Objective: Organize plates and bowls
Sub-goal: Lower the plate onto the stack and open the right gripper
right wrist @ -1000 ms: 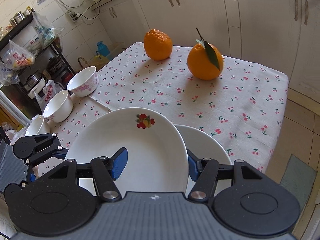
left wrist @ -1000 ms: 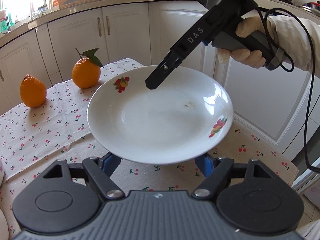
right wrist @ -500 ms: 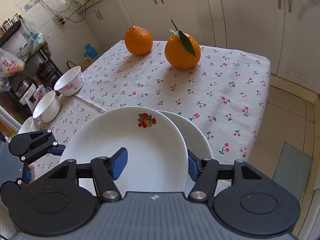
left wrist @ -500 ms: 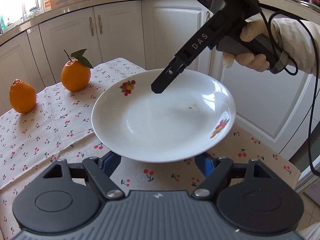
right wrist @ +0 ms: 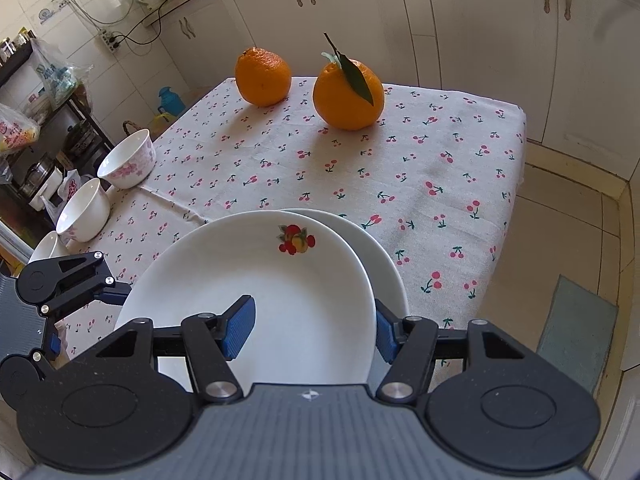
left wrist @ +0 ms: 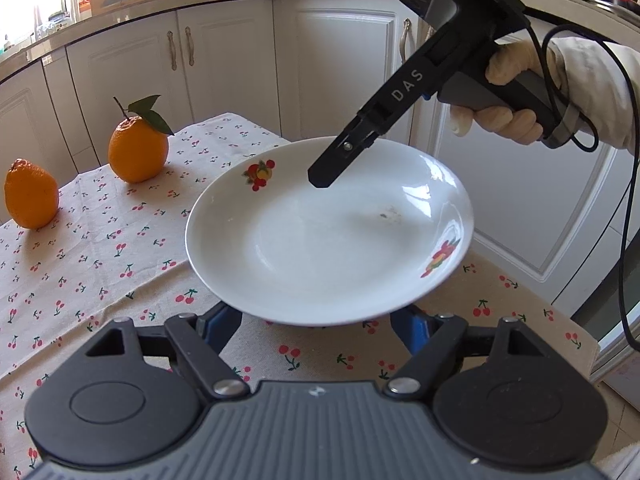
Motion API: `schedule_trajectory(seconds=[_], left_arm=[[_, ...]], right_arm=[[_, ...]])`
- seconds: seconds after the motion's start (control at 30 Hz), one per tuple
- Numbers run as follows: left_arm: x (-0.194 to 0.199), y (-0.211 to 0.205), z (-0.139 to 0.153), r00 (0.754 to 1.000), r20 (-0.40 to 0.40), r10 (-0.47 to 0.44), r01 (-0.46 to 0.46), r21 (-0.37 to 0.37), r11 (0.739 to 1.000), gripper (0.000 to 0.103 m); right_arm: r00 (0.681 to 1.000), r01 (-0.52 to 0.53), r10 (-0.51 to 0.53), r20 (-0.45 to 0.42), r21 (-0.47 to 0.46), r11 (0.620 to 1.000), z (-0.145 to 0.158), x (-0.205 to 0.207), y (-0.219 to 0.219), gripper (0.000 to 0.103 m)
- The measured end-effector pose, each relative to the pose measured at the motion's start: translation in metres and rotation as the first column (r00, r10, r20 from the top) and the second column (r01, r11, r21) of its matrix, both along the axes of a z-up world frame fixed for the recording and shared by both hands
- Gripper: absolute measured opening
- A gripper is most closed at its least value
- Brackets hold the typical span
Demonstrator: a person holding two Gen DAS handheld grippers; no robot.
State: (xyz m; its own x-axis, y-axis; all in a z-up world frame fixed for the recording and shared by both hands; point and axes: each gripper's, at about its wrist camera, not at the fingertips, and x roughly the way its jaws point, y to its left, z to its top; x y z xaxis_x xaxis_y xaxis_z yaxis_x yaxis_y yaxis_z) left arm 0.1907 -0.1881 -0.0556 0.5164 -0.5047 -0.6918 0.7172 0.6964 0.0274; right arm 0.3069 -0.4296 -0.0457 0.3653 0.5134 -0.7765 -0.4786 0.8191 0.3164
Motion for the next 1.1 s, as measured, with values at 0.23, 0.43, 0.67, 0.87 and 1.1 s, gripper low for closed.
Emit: schedule_trajectory(seconds=[0.23, 0.43, 0.67, 0.87, 1.1], left_arm=[[0.001, 0.000, -0.001, 1.000, 0.000, -0.002, 0.002, -0.002, 1.000, 0.084], [0.004, 0.002, -0.002, 1.000, -0.020, -0.009, 0.008, -0.023, 1.000, 0.085], [0.004, 0.003, -0.002, 1.000, -0.020, -0.009, 0.009, -0.032, 0.999, 0.085], [0.001, 0.004, -0.002, 1.000, -0.005, -0.007, 0.007, -0.035, 0.999, 0.084], [-0.006, 0.009, 0.003, 1.000, 0.012, 0.004, -0.003, -0.043, 0.999, 0.085]], right_arm=[[1.000, 0.008, -0.008, -0.003, -0.017, 1.000, -0.001, -0.003, -0.002, 0.067], [1.000, 0.021, -0.021, -0.004, -0.031, 0.999, 0.000, -0.008, -0.005, 0.067], [0.999, 0.043, -0.043, 0.008, -0.043, 0.998, 0.006, -0.013, -0.007, 0.068], [0.998, 0.067, -0.066, 0.018, -0.072, 0.995, 0.010, -0.017, -0.006, 0.069], [0.996, 0.092, -0.090, 0.023, -0.092, 0.992, 0.012, -0.024, -0.003, 0.076]])
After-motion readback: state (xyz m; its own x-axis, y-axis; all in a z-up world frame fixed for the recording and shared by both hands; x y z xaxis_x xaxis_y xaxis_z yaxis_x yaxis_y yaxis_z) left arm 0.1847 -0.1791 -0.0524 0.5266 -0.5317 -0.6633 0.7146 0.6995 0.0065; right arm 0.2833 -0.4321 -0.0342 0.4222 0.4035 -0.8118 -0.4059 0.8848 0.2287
